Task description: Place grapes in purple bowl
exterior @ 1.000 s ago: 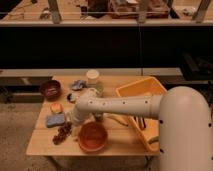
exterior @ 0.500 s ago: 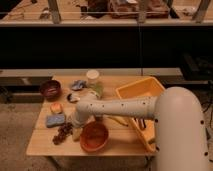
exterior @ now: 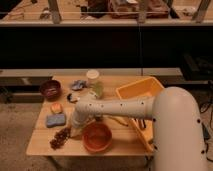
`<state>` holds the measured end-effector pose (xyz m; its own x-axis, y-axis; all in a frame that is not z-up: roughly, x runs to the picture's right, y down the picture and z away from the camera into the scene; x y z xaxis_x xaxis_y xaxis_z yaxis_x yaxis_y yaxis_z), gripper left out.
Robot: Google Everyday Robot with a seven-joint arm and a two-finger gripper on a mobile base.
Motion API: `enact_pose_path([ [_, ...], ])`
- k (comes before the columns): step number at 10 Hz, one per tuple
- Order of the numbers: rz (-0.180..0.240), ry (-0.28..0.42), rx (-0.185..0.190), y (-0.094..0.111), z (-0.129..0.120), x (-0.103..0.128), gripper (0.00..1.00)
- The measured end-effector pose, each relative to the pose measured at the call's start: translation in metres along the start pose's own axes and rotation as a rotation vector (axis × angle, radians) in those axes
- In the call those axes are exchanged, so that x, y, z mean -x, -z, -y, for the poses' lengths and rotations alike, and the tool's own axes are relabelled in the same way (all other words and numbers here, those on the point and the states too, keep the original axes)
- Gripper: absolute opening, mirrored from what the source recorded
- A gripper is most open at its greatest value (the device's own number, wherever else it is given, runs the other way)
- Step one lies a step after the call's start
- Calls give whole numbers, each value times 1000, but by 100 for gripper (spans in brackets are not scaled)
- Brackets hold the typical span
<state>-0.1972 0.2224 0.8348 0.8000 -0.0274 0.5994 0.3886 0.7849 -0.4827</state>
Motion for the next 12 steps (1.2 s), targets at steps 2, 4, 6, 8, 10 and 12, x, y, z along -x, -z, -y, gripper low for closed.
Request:
enact_pose_path([
  [2, -2, 1, -1, 1, 0, -2, 2],
  [4, 18, 13, -27, 8, 1, 12, 2],
  [6, 52, 27, -76, 34, 5, 33, 2],
  [8, 60, 34, -97, 44, 8, 42, 2],
  [10, 68, 26, -116, 44, 8, 40, 2],
  [12, 89, 22, -140, 49, 13, 42, 2],
])
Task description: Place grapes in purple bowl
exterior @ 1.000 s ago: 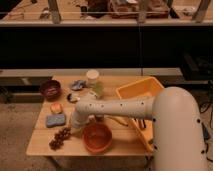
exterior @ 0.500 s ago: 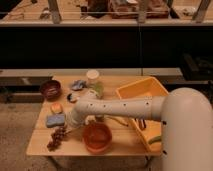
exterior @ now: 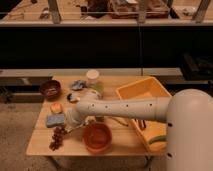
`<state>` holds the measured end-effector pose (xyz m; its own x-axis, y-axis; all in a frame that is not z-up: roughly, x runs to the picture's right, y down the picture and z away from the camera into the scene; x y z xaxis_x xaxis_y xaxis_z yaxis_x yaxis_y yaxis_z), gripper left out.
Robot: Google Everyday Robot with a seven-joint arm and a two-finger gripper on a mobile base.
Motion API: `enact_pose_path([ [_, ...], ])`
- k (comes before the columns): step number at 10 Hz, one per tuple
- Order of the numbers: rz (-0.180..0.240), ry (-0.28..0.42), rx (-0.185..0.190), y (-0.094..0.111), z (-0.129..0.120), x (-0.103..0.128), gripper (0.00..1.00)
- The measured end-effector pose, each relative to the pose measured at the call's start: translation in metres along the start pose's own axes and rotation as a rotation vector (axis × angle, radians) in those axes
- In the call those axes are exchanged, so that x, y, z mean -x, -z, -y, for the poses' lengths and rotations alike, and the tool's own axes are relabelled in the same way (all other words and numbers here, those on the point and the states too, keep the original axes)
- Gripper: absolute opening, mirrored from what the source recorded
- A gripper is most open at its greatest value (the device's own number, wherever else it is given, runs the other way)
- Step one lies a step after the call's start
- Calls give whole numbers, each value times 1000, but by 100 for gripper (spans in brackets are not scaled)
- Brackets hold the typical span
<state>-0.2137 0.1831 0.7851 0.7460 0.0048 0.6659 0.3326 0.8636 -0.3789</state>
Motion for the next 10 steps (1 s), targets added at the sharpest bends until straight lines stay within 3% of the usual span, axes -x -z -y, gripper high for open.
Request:
enact_pose_path([
  [3, 50, 38, -50, 23, 29, 31, 2],
  [7, 98, 57, -143, 74, 103, 60, 2],
  [10, 90, 31, -222, 102, 147, 41, 2],
])
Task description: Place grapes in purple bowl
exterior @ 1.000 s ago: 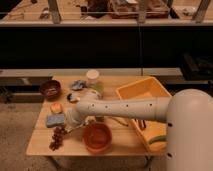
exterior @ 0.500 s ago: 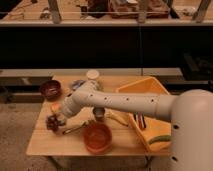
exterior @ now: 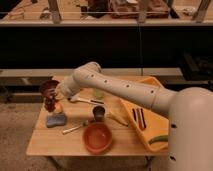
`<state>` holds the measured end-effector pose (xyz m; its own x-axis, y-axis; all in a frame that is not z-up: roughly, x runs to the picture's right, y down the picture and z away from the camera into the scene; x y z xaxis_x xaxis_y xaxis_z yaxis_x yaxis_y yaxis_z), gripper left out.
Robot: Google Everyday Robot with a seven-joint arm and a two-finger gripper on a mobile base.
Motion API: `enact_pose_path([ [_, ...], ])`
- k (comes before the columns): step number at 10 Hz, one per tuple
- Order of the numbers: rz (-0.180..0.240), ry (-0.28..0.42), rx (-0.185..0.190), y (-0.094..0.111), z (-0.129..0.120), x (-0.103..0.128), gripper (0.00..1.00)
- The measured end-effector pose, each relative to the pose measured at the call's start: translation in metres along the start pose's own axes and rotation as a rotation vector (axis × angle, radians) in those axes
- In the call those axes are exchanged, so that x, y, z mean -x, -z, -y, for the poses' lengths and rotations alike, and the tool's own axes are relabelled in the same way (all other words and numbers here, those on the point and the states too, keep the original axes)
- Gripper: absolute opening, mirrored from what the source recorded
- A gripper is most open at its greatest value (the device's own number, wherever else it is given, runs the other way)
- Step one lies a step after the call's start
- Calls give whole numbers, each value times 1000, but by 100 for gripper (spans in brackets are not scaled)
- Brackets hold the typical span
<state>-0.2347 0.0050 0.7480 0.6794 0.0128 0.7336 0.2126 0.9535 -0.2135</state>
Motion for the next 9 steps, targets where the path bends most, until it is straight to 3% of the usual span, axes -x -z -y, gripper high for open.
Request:
enact_pose_path([
  [2, 7, -8, -61, 18, 17, -27, 2],
  [3, 23, -3, -81, 21, 20, -29, 2],
  [6, 59, 18, -124, 17, 34, -18, 2],
  [9, 77, 37, -205, 22, 61, -15, 2],
])
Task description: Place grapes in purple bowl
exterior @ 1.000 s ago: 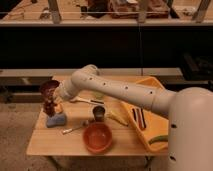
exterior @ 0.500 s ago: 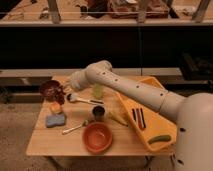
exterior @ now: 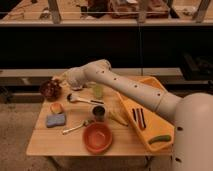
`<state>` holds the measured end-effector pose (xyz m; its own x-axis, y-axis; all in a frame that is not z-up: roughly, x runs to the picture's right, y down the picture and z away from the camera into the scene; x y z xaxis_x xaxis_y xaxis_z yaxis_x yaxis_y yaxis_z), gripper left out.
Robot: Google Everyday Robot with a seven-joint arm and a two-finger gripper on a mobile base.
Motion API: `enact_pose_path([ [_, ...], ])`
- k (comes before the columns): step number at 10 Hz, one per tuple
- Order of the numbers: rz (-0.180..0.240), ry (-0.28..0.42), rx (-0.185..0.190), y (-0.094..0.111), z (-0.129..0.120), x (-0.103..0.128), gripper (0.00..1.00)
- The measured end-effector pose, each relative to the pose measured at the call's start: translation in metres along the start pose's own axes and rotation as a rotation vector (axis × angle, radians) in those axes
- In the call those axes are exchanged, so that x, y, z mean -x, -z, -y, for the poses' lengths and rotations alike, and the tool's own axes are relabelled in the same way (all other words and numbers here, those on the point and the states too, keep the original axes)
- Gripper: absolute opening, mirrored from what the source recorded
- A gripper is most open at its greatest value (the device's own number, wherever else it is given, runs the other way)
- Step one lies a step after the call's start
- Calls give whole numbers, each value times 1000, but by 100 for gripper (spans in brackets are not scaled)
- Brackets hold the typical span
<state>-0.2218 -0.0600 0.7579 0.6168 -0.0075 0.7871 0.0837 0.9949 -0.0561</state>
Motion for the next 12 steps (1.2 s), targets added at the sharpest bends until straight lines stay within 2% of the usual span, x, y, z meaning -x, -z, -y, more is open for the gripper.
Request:
enact_pose_path([
  [2, -7, 24, -24, -4, 9, 1, 2],
  [4, -15, 27, -51, -7, 16, -10, 2],
  [7, -15, 32, -66, -21, 25, -24, 2],
  [9, -52, 59, -41, -35, 38, -30, 2],
  [12, -82, 96, -6, -56, 50, -26, 2],
])
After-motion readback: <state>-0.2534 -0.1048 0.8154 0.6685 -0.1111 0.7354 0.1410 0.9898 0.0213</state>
